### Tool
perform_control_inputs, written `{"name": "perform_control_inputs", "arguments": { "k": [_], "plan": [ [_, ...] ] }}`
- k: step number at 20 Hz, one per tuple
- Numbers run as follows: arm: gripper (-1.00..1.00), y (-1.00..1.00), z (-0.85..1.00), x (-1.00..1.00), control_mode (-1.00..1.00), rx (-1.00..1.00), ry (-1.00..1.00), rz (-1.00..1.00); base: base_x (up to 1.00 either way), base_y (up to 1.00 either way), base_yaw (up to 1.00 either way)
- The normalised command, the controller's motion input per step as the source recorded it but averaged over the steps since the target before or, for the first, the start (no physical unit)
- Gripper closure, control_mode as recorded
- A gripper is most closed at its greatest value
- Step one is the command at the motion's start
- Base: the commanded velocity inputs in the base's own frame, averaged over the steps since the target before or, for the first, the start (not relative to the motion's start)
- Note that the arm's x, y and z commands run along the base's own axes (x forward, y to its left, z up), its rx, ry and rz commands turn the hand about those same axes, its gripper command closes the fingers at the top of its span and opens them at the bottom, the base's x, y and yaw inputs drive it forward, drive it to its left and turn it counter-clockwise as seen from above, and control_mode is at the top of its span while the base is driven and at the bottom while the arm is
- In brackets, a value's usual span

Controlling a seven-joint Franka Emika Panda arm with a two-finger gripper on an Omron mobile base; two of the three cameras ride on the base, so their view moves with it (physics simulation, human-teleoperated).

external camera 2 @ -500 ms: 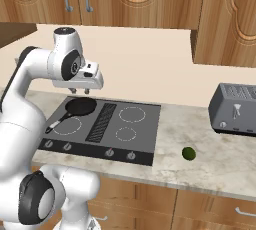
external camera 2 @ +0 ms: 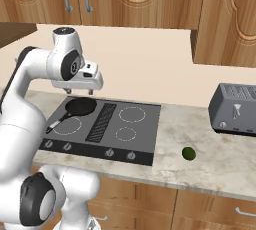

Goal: Put the sweet potato and lime in the pan. Then turn on the rear left burner and set the heat to medium.

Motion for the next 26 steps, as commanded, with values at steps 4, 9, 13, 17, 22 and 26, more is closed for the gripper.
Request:
{"name": "perform_control_inputs", "arguments": {
  "k": [4,9,13,17,22,26],
  "plan": [
    [-1.00,0.50,-0.12,-0.70,-1.00,0.00,0.03,0.12,0.00,0.00,0.00],
    [-1.00,1.00,-0.10,-0.27,-1.00,0.00,0.07,0.05,0.00,0.00,0.00],
    [-1.00,1.00,-0.38,0.00,-1.00,0.00,0.05,0.01,0.00,0.00,0.00],
    [-1.00,1.00,-0.65,0.00,-1.00,0.00,0.09,0.00,0.00,0.00,0.00],
    [-1.00,0.64,-0.64,0.00,-1.00,-0.05,0.16,0.00,0.00,0.00,0.00],
    [-1.00,0.45,-0.51,0.00,-1.00,0.00,0.05,0.00,0.00,0.00,0.00]
  ]
}}
